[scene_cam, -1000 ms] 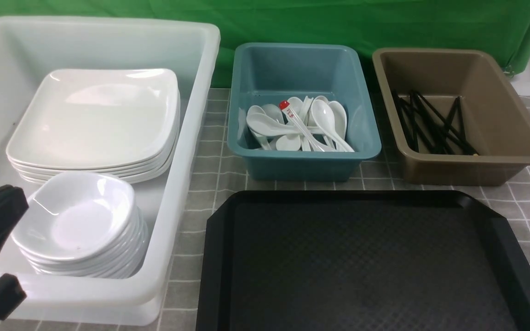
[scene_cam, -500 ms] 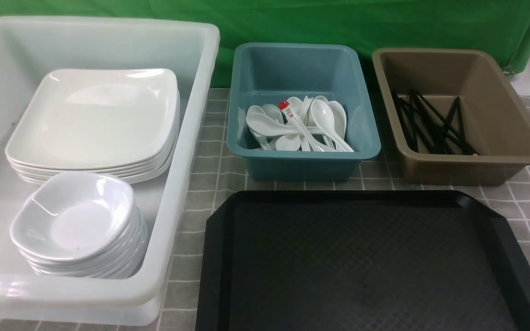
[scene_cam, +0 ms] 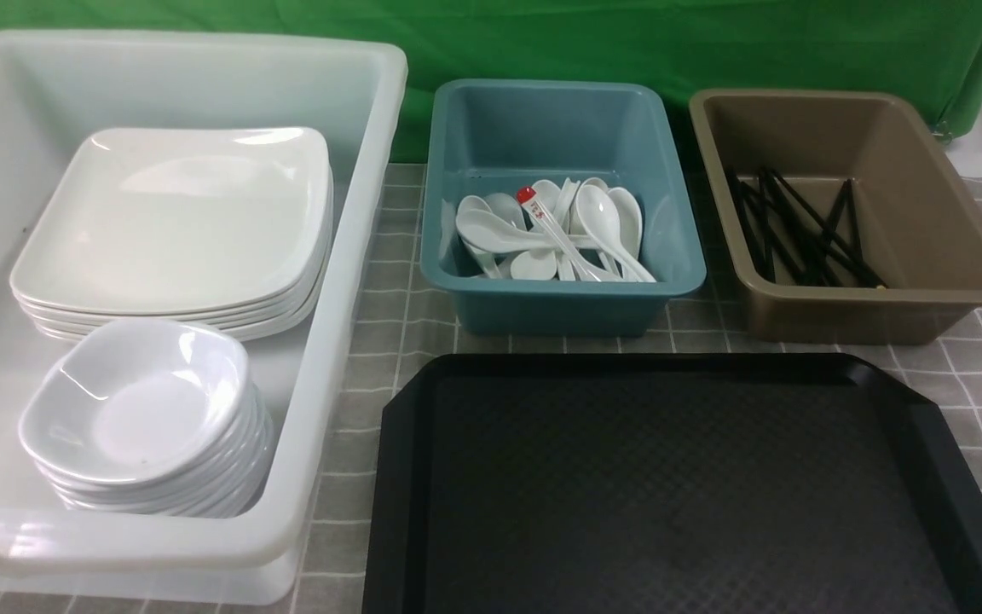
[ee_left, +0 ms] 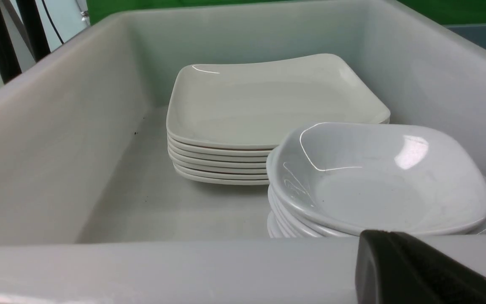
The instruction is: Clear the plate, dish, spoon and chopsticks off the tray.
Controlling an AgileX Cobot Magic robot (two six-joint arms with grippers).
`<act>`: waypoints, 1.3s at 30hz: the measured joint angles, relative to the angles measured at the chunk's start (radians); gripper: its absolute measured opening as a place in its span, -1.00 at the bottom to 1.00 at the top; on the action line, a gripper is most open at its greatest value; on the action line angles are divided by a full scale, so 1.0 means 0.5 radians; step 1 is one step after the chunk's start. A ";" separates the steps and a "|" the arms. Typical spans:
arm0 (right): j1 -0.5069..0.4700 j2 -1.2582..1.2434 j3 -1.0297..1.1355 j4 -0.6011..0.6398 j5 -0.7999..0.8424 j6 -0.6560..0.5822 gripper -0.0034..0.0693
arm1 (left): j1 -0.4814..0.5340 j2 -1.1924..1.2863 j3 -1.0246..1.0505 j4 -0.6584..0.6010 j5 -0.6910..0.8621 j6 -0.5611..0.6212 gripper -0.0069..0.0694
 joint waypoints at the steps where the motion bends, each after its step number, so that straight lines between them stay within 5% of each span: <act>1: 0.000 0.000 0.000 0.000 0.000 0.000 -0.60 | 0.000 0.000 0.000 0.000 0.000 0.000 -0.81; 18: 0.000 0.000 0.000 0.003 -0.004 0.000 -0.51 | 0.000 0.000 0.000 0.001 0.000 0.000 -0.81; 25: 0.000 0.000 0.003 0.827 0.141 -0.727 -0.50 | 0.000 0.000 0.000 0.001 0.000 0.000 -0.81; 34: -0.032 -0.012 0.019 0.943 0.397 -0.832 -0.46 | 0.000 0.000 0.000 0.002 0.000 0.000 -0.81; 36: -0.148 -0.022 0.071 0.944 0.422 -0.841 -0.46 | 0.000 0.000 0.000 0.004 0.000 0.000 -0.81; 39: -0.610 -0.027 0.277 0.944 0.437 -0.877 -0.43 | 0.000 0.000 0.000 0.012 0.000 0.010 -0.81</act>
